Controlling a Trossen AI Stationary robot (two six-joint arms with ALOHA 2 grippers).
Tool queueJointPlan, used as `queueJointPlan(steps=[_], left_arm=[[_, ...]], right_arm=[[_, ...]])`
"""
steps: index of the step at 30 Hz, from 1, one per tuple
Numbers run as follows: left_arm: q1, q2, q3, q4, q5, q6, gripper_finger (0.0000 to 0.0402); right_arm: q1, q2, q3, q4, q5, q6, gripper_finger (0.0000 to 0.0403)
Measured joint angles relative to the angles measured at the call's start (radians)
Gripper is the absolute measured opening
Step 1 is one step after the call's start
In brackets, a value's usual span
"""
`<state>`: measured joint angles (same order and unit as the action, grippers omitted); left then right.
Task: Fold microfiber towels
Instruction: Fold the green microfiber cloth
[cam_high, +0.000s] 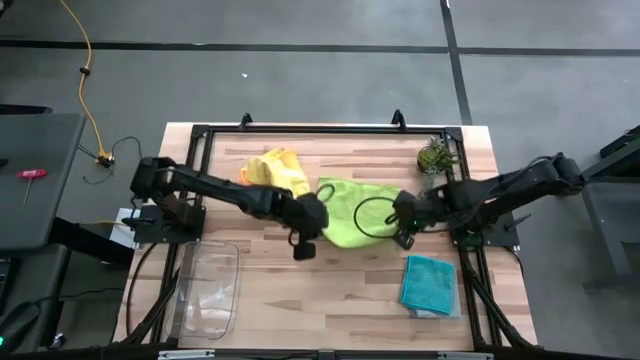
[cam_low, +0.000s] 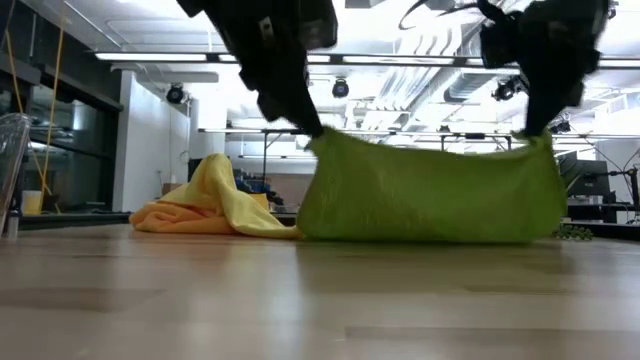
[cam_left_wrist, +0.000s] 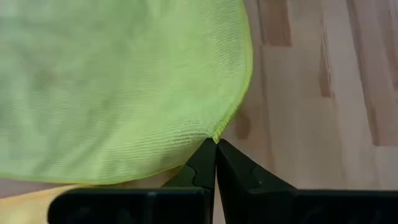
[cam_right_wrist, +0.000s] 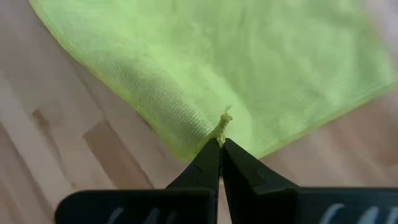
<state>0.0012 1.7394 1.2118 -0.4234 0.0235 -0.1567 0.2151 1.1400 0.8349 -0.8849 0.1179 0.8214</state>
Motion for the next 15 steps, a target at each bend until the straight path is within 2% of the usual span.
queueJointPlan(steps=[5,8,15], left_arm=[[-0.065,0.082,0.000,0.042,0.001,-0.117,0.0000],[-0.083,0.103,0.000,0.039,0.029,-0.178,0.0000],[-0.029,0.073,0.000,0.021,0.031,-0.157,0.0000]], right_arm=[[0.076,0.000,-0.079,0.107,-0.033,0.137,0.0000],[0.106,0.000,-0.093,0.112,-0.111,0.179,0.0000],[0.121,-0.001,-0.094,0.071,-0.246,0.169,0.0000]])
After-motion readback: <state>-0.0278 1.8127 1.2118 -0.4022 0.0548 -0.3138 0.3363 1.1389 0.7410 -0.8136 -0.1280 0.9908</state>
